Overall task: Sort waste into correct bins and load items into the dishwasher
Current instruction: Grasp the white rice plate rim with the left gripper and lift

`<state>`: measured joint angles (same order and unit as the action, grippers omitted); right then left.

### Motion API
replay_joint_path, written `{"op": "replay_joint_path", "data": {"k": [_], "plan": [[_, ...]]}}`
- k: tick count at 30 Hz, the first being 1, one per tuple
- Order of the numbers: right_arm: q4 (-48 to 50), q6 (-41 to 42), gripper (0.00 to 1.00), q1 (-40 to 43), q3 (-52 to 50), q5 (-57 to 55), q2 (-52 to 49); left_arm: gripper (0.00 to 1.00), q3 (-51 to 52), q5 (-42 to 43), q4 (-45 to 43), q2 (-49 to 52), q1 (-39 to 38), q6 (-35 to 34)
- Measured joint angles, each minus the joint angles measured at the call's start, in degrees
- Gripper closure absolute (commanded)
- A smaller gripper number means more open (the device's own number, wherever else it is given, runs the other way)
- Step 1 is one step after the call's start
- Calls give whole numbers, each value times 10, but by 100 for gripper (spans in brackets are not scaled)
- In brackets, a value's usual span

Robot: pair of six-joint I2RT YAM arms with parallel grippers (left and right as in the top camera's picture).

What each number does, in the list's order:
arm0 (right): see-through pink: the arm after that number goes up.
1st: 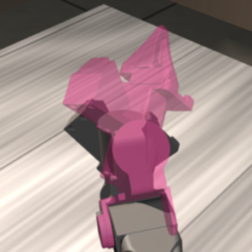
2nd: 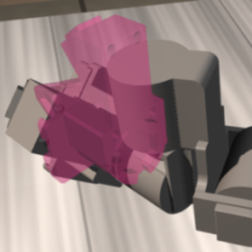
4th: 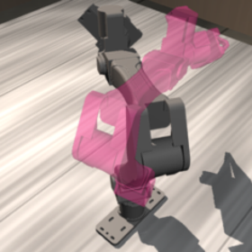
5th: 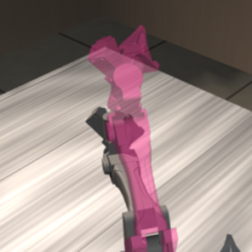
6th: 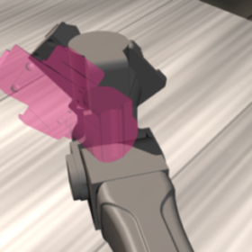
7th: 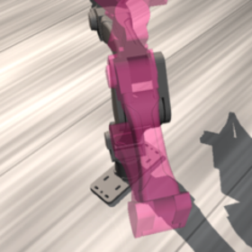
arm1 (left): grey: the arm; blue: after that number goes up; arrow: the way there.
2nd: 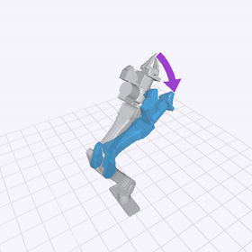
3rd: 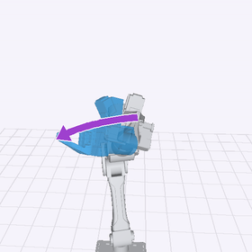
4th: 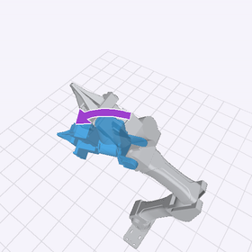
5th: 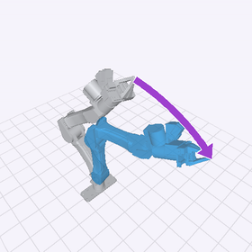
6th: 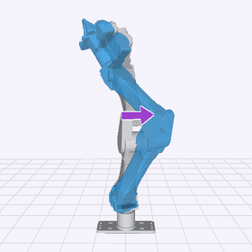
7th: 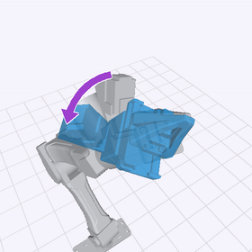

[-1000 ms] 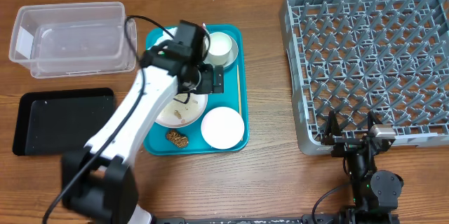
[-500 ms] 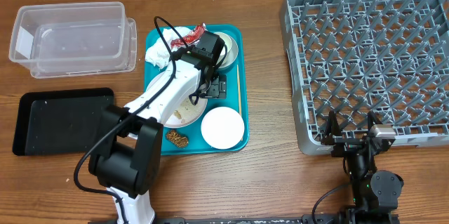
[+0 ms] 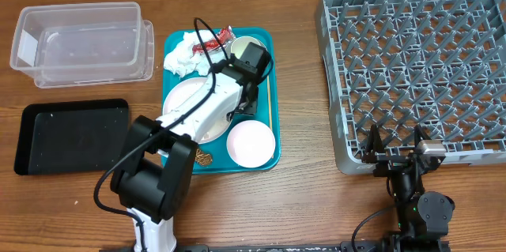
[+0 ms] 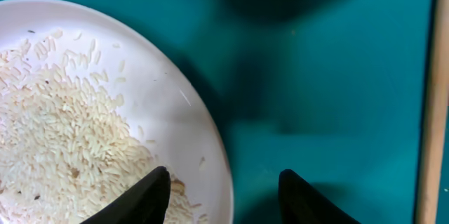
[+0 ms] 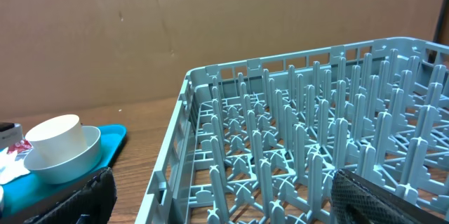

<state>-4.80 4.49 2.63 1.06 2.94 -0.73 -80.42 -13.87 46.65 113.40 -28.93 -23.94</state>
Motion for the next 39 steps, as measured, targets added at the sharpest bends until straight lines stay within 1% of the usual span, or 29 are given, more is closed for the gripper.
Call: {"op": "replay_joint_path", "data": {"k": [2,8,11,18,24,26,30,33,39], "plan": [[0,0,0,0,0,0,0,55,0,-3,0,0,-2,-2],[0,0,0,0,0,0,0,57,0,-14,0,0,-2,-8],[0,0,0,0,0,0,0,61,0,-14,0,0,-2,-17],[0,0,0,0,0,0,0,61,3,-14,-7,0,-2,-26],[0,0,0,0,0,0,0,60,34,-14,-35,0,-2,-28],[0,0,0,0,0,0,0,61,44,-14,-38,0,-2,-28],[0,0,0,0,0,0,0,66,48,-14,-43,1,-2,-29],[0,0,0,0,0,0,0,73,48,-14,-45,1,-2,-31],[0,0,0,0,0,0,0,73,48,-14,-44,1,-2,-31]]}}
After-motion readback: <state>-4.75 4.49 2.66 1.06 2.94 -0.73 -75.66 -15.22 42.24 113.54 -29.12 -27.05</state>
